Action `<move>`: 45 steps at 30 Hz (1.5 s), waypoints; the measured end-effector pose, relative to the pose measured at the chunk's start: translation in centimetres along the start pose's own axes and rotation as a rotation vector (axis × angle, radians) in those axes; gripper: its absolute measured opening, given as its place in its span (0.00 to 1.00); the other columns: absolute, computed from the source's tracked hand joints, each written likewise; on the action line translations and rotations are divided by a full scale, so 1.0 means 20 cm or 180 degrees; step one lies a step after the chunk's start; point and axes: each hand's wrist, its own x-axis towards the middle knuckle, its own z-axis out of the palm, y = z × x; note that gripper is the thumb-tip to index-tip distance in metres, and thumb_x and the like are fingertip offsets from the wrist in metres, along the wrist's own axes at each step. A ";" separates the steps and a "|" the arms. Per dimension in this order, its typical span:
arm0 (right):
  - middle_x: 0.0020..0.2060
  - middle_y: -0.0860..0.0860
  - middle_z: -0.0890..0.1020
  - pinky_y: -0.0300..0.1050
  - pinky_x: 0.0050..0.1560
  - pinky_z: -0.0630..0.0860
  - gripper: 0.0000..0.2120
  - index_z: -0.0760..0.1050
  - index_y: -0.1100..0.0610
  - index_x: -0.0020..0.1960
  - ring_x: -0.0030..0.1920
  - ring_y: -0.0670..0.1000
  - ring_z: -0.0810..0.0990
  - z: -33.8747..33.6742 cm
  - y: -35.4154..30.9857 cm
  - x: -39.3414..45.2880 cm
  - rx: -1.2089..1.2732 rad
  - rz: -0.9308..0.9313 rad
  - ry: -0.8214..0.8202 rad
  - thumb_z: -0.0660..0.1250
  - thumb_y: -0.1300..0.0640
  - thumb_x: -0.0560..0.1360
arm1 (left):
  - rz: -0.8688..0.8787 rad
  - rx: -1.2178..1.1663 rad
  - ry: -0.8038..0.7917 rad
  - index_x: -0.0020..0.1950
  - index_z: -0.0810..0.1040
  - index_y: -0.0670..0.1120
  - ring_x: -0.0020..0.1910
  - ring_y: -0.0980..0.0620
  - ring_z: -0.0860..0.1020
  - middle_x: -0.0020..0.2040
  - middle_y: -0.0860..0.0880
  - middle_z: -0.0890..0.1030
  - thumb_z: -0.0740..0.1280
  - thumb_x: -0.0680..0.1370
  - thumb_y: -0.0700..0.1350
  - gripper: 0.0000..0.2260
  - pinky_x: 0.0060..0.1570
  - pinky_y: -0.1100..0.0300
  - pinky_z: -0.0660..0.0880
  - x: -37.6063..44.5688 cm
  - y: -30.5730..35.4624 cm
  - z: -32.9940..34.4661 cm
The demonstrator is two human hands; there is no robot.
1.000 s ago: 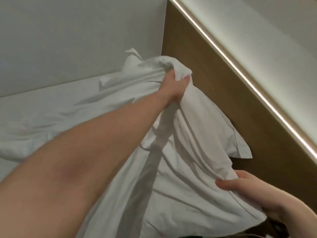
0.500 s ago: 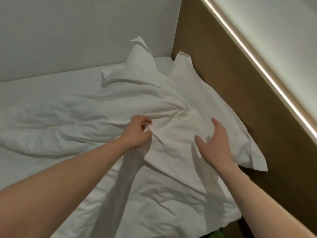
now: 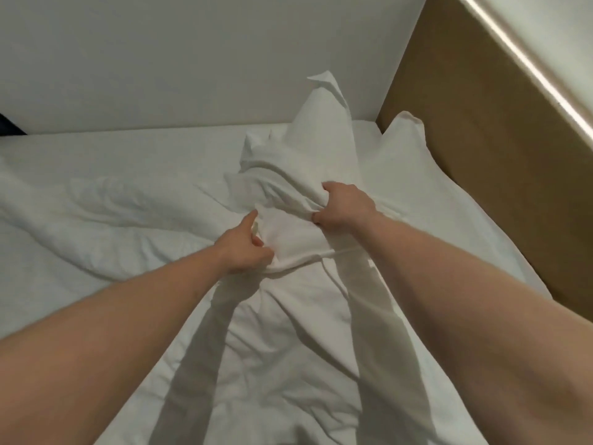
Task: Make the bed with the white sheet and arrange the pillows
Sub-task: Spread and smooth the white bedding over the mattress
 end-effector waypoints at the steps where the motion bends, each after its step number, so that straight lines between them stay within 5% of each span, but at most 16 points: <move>1: 0.55 0.50 0.83 0.47 0.51 0.74 0.30 0.76 0.51 0.66 0.57 0.57 0.80 0.00 -0.04 -0.03 -0.0068 -0.0049 -0.0093 0.73 0.37 0.69 | -0.0058 0.0024 -0.0075 0.82 0.50 0.55 0.56 0.47 0.81 0.56 0.54 0.82 0.75 0.68 0.53 0.48 0.57 0.52 0.78 -0.02 -0.03 0.03; 3: 0.42 0.47 0.81 0.48 0.46 0.75 0.27 0.79 0.51 0.49 0.46 0.54 0.80 -0.02 -0.13 -0.11 0.0201 -0.0111 -0.0281 0.70 0.29 0.68 | -0.0376 -0.0227 -0.0161 0.79 0.59 0.52 0.51 0.47 0.83 0.57 0.49 0.83 0.74 0.68 0.56 0.43 0.47 0.55 0.80 -0.05 -0.07 0.08; 5: 0.36 0.45 0.81 0.49 0.43 0.76 0.19 0.79 0.52 0.42 0.43 0.53 0.81 -0.06 -0.18 -0.21 0.0742 -0.0340 0.0059 0.70 0.35 0.70 | -0.0755 -0.0982 0.0091 0.65 0.74 0.48 0.41 0.46 0.83 0.54 0.45 0.84 0.70 0.70 0.55 0.25 0.40 0.51 0.82 -0.07 -0.09 0.08; 8: 0.28 0.43 0.76 0.49 0.37 0.73 0.10 0.73 0.56 0.35 0.33 0.46 0.76 -0.17 -0.20 -0.45 0.2104 -0.0965 0.0720 0.71 0.54 0.69 | -0.1093 -0.2028 0.1499 0.55 0.79 0.49 0.46 0.44 0.82 0.55 0.46 0.83 0.66 0.69 0.65 0.24 0.54 0.47 0.81 -0.07 -0.03 -0.05; 10: 0.29 0.41 0.75 0.43 0.37 0.71 0.09 0.74 0.53 0.34 0.33 0.42 0.73 -0.24 -0.20 -0.66 0.2661 -0.1389 0.0110 0.71 0.63 0.69 | -0.0985 -0.2103 0.2554 0.58 0.75 0.47 0.50 0.46 0.77 0.61 0.49 0.74 0.67 0.67 0.69 0.31 0.60 0.52 0.73 -0.05 0.05 -0.17; 12: 0.30 0.39 0.76 0.37 0.39 0.71 0.15 0.76 0.47 0.34 0.33 0.37 0.74 -0.29 -0.21 -0.84 0.2484 -0.1696 -0.0740 0.71 0.66 0.69 | -0.0581 -0.1697 0.2960 0.61 0.72 0.47 0.55 0.44 0.76 0.64 0.48 0.69 0.68 0.66 0.73 0.36 0.59 0.53 0.70 -0.03 0.17 -0.30; 15: 0.30 0.38 0.74 0.35 0.40 0.68 0.15 0.70 0.45 0.33 0.33 0.38 0.73 -0.28 -0.19 -0.96 0.1940 -0.1938 -0.1028 0.71 0.62 0.68 | -0.0371 -0.0207 0.1840 0.62 0.76 0.46 0.61 0.43 0.77 0.63 0.46 0.75 0.63 0.60 0.82 0.47 0.61 0.50 0.73 -0.04 0.36 -0.40; 18: 0.29 0.42 0.69 0.37 0.37 0.65 0.14 0.65 0.49 0.33 0.32 0.42 0.68 -0.27 -0.17 -0.98 0.1852 -0.1912 -0.0761 0.70 0.59 0.67 | -0.0731 0.1260 -0.0550 0.53 0.79 0.43 0.43 0.47 0.80 0.50 0.45 0.82 0.69 0.72 0.67 0.27 0.47 0.55 0.75 -0.08 0.39 -0.28; 19: 0.29 0.42 0.69 0.38 0.36 0.65 0.14 0.65 0.50 0.33 0.32 0.43 0.68 -0.27 -0.15 -0.99 0.1850 -0.1835 -0.0708 0.71 0.59 0.67 | -0.0685 0.1388 -0.0899 0.56 0.80 0.42 0.44 0.46 0.80 0.53 0.43 0.83 0.70 0.76 0.58 0.21 0.47 0.55 0.76 -0.07 0.37 -0.21; 22: 0.31 0.40 0.76 0.41 0.38 0.70 0.10 0.70 0.46 0.36 0.34 0.44 0.74 -0.29 -0.09 -1.00 0.1618 -0.1592 -0.0571 0.72 0.55 0.66 | -0.0302 0.0920 -0.0169 0.68 0.75 0.43 0.60 0.41 0.79 0.64 0.43 0.79 0.65 0.79 0.55 0.22 0.58 0.52 0.76 -0.09 0.40 -0.12; 25: 0.40 0.41 0.83 0.49 0.45 0.78 0.09 0.78 0.46 0.46 0.43 0.44 0.81 -0.32 -0.02 -1.00 0.1418 -0.1128 -0.0052 0.71 0.48 0.67 | 0.0122 -0.0039 0.1281 0.69 0.75 0.47 0.62 0.39 0.78 0.64 0.44 0.80 0.60 0.81 0.55 0.21 0.60 0.52 0.75 -0.10 0.75 -0.34; 27: 0.38 0.44 0.83 0.49 0.44 0.77 0.10 0.77 0.51 0.45 0.41 0.46 0.80 -0.37 0.01 -0.96 0.1484 -0.0639 0.0519 0.71 0.47 0.68 | 0.0530 -0.0770 0.1626 0.67 0.77 0.50 0.59 0.42 0.81 0.60 0.47 0.82 0.61 0.79 0.57 0.20 0.59 0.52 0.77 -0.07 1.03 -0.53; 31: 0.36 0.47 0.79 0.51 0.39 0.73 0.13 0.70 0.52 0.40 0.39 0.53 0.77 -0.54 0.09 -0.77 0.1643 0.0284 0.1525 0.73 0.49 0.69 | 0.1267 -0.1305 0.1249 0.65 0.79 0.52 0.51 0.54 0.80 0.52 0.54 0.83 0.64 0.80 0.55 0.16 0.47 0.66 0.76 -0.06 1.45 -0.67; 34: 0.61 0.52 0.78 0.55 0.56 0.76 0.23 0.72 0.50 0.66 0.59 0.59 0.78 -0.57 0.21 -0.58 0.1345 0.0711 0.1581 0.71 0.48 0.73 | 0.1589 -0.0783 0.0634 0.77 0.69 0.51 0.64 0.54 0.74 0.70 0.52 0.75 0.64 0.83 0.50 0.22 0.54 0.67 0.70 -0.07 1.52 -0.63; 37: 0.79 0.55 0.60 0.56 0.69 0.70 0.43 0.52 0.52 0.83 0.74 0.60 0.69 -0.48 0.28 -0.55 0.1017 0.0835 0.0870 0.72 0.48 0.77 | 0.1331 -0.0064 0.0500 0.76 0.69 0.47 0.67 0.50 0.74 0.70 0.50 0.74 0.67 0.80 0.47 0.24 0.65 0.61 0.71 -0.07 1.22 -0.47; 45: 0.79 0.58 0.61 0.54 0.73 0.67 0.38 0.59 0.55 0.80 0.74 0.63 0.66 0.18 0.04 -1.02 0.0348 0.0668 -0.0465 0.71 0.48 0.75 | 0.0269 0.0726 -0.0180 0.72 0.73 0.51 0.71 0.48 0.72 0.73 0.49 0.73 0.69 0.78 0.49 0.22 0.70 0.58 0.66 -0.52 -0.34 -0.18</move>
